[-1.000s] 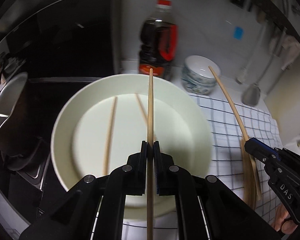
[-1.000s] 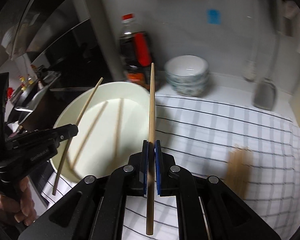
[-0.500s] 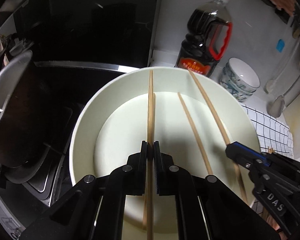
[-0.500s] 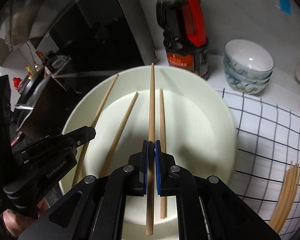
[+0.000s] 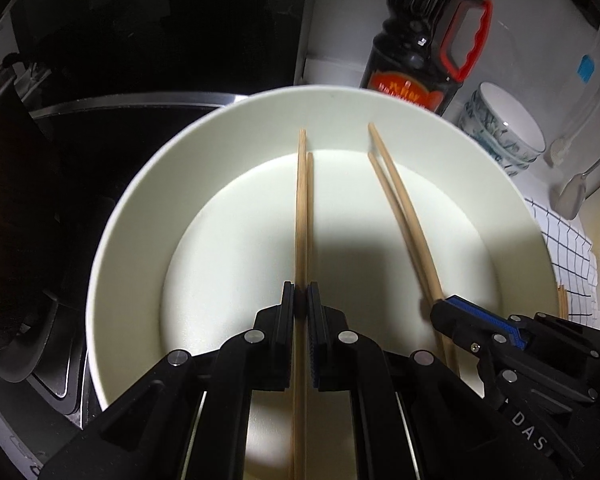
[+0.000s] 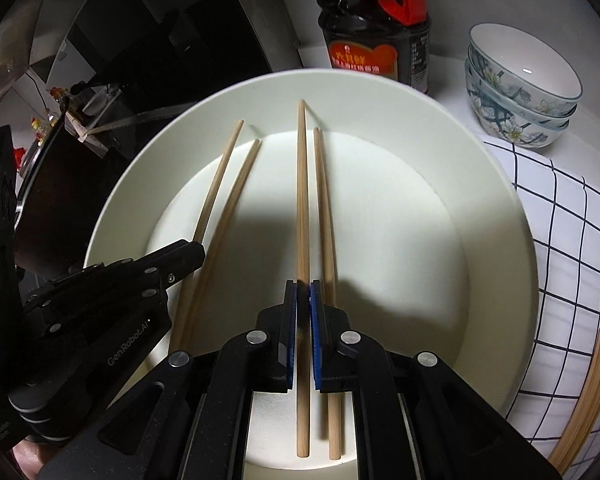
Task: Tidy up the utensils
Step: 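Carry both held chopsticks over the white basin, then open the right tool then the left tool, dropping chopsticks into basin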
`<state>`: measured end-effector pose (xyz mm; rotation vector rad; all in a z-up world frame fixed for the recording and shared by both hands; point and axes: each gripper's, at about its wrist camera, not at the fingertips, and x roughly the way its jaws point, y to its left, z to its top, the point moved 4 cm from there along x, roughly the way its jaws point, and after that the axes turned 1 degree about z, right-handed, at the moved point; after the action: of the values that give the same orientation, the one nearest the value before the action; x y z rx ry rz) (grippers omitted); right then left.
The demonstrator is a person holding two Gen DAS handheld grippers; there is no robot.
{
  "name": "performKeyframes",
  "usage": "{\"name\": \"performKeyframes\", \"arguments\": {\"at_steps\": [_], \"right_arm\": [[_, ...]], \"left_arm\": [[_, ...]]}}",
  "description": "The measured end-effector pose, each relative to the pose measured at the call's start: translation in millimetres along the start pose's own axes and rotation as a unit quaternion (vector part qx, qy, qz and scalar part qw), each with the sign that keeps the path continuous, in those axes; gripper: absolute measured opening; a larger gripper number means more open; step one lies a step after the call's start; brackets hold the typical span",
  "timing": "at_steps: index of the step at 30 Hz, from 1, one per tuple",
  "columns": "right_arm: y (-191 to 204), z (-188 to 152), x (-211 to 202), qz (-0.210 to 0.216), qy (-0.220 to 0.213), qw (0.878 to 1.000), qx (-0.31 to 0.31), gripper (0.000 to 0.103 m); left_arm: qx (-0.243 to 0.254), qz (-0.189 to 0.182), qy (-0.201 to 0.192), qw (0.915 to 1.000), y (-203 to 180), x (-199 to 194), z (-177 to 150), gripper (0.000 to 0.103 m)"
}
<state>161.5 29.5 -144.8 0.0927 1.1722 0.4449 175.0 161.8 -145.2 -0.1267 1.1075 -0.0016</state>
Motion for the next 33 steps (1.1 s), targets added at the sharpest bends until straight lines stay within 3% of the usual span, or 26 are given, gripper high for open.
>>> {"name": "performKeyframes", "arguments": {"at_steps": [6, 8, 10, 13, 15, 19, 25, 27, 33], "right_arm": [[-3, -5, 5, -0.007, 0.013, 1.000, 0.003, 0.006], [-3, -4, 5, -0.010, 0.012, 1.000, 0.002, 0.006], [-1, -1, 5, -0.014, 0.009, 1.000, 0.001, 0.007], [-4, -1, -4, -0.018, -0.005, 1.000, -0.002, 0.012], [-4, -1, -9, -0.022, -0.011, 1.000, -0.004, 0.016], [-8, -1, -18, -0.028, -0.020, 0.999, -0.006, 0.018], [-8, -4, -32, -0.030, -0.032, 0.999, -0.003, 0.030], [-7, -5, -37, -0.031, -0.035, 0.999, -0.005, 0.038], [-7, -8, -51, -0.039, -0.049, 0.998, -0.011, 0.042]], "left_arm": [[0.002, 0.009, 0.008, 0.9999, -2, 5, -2, 0.008], [0.002, 0.013, 0.011, 0.9999, -1, 5, -3, 0.014], [-0.001, 0.017, 0.011, 0.9998, 0, 3, -4, 0.034], [-0.007, 0.023, -0.008, 0.9997, 4, -7, -3, 0.054], [-0.007, 0.031, -0.021, 0.9993, 6, -15, -2, 0.060], [-0.009, 0.036, -0.029, 0.9989, 9, -23, -2, 0.066], [-0.009, 0.048, -0.038, 0.9981, 7, -37, -7, 0.081], [-0.007, 0.048, -0.038, 0.9981, 6, -41, -8, 0.086], [-0.010, 0.051, -0.048, 0.9975, 4, -54, -12, 0.090]]}}
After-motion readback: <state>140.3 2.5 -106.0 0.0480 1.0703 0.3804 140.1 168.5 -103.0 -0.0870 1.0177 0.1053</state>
